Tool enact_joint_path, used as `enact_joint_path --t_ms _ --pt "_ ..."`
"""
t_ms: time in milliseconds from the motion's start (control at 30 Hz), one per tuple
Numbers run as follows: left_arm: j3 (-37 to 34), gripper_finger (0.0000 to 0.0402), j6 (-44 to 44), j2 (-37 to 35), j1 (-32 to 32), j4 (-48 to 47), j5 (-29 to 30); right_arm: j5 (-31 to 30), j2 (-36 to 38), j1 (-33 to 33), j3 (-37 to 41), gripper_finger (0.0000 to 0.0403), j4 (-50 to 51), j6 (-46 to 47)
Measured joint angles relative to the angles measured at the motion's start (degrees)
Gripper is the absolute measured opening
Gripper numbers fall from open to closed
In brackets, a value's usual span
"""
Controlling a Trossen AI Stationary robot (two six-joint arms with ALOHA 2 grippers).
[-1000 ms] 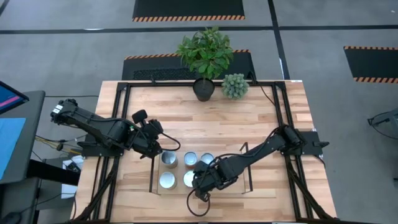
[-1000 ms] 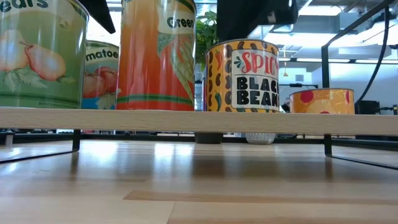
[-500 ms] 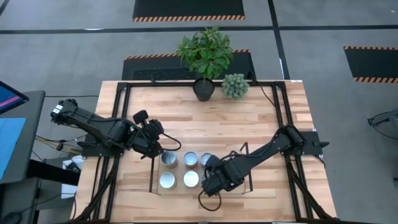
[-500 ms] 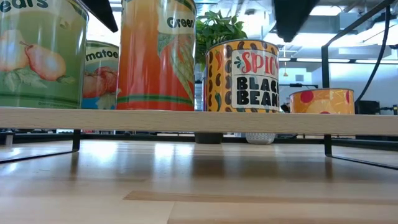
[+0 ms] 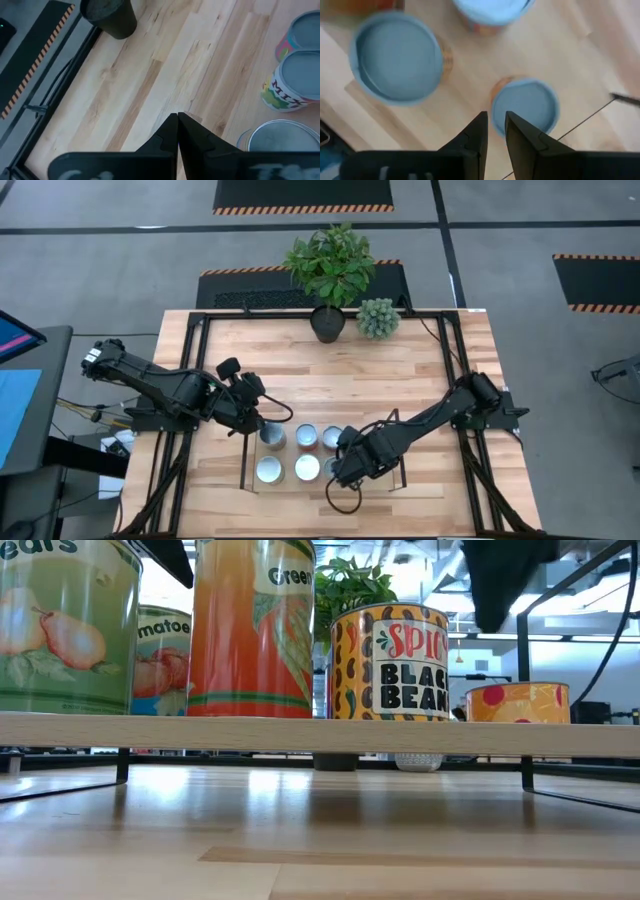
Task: Pick and place cans onto a shelf
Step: Adjust the canned goods on the shelf
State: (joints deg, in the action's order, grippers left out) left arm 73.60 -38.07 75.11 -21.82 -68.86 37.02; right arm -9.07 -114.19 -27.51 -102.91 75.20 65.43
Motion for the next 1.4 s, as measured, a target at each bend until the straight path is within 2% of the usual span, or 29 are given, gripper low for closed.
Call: enact_joint_path --t_ms 200,367,1167,1400 --pt "0.0 0.0 0.8 0.0 0.0 -0.05 0.13 5.21 3.69 -0.29 8.76 0.0091 -10.35 0.17" --pt "0.0 0.0 0.77 0.0 0.0 -0.07 0.13 10.57 3.89 -0.63 12.28 0.0091 -13.61 0.11" --pt "0.0 0.0 -0.1 0.0 0.0 0.94 0.89 12.09 3.37 0.74 12.28 0.0091 -11.3 -13.09" --pt "0.0 0.0 -0.73 -0.02 0.0 0.94 0.94 14.95 3.78 1.24 17.22 0.0091 -15.96 -13.7"
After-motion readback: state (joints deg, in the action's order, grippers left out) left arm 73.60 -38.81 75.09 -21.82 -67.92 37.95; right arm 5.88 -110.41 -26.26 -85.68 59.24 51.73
